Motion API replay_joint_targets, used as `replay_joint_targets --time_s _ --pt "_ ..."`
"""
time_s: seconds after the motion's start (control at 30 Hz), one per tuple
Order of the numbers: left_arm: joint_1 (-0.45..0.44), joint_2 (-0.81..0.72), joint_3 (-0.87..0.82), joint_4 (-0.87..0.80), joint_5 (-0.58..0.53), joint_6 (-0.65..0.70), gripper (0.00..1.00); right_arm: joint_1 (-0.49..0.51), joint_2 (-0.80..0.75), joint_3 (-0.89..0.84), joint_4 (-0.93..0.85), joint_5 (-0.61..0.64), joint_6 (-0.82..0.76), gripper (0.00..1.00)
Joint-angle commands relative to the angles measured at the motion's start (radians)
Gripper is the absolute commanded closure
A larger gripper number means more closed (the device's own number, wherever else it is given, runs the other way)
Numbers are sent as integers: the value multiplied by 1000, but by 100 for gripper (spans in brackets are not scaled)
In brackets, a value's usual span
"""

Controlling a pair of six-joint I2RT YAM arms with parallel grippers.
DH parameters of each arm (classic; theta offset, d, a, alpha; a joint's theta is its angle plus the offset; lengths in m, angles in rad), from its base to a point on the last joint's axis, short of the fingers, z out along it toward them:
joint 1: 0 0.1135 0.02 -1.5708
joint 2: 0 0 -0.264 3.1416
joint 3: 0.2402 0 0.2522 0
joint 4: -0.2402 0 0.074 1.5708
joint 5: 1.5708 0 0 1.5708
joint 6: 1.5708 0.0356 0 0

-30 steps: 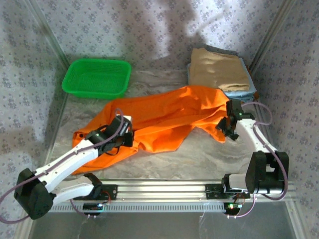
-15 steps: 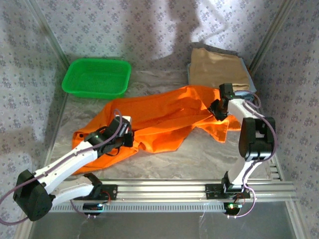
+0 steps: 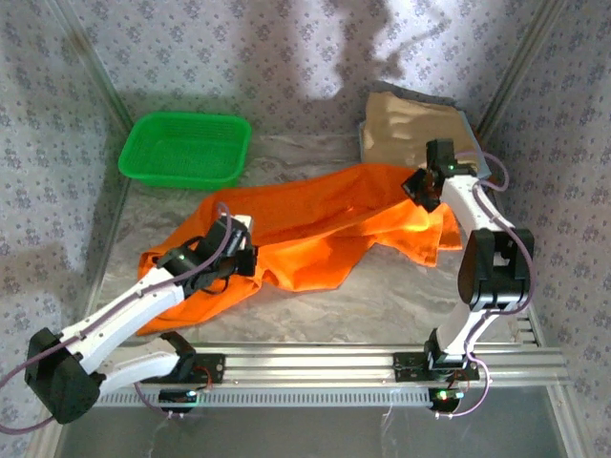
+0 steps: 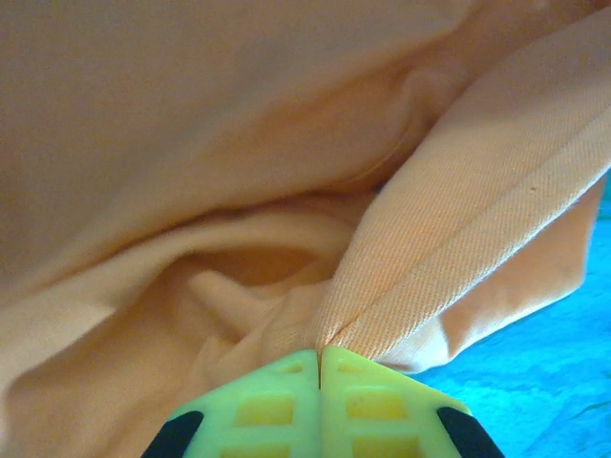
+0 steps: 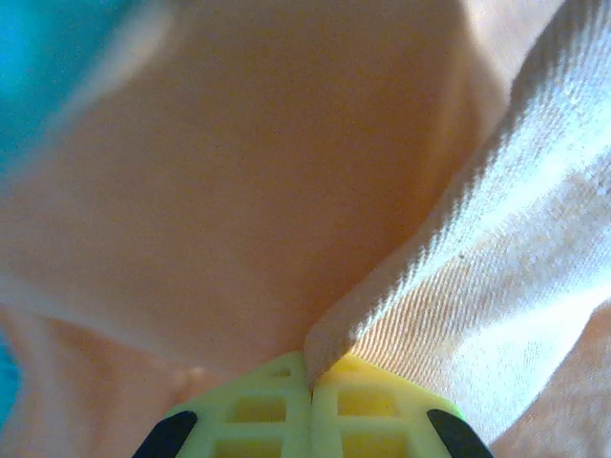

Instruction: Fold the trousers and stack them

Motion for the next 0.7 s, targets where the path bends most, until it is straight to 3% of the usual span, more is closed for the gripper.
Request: replay_joint_targets --time_s 0.0,0.1,0.2,0.33,0.47,0.5,0.57,0.6,0.67 --pt "-1 6 98 -33 18 46 100 -38 -59 142 -67 -14 -69 100" --pt "-27 -24 107 -36 11 55 100 -71 -151 156 -116 -23 -99 100" --pt "-114 -58 80 -37 -39 45 100 -114 -304 27 -142 -30 -105 100" --pt "-311 -87 -34 16 -83 -56 100 -183 -559 -273 -227 6 -100 100" --pt "-534 -77 -162 95 -151 -188 100 -330 -824 -478 -304 29 -126 100" --pt "-583 -69 -195 129 -153 -218 100 -367 -869 -502 -330 28 -142 93" --pt "-663 -45 -240 186 -147 -262 100 -425 -917 -533 -378 18 -170 68" --pt "-707 -28 -252 204 -142 -275 93 -448 -932 -547 -403 13 -172 50" --pt "-782 -4 -255 227 -154 -289 79 -478 -956 -570 -402 -14 -158 38"
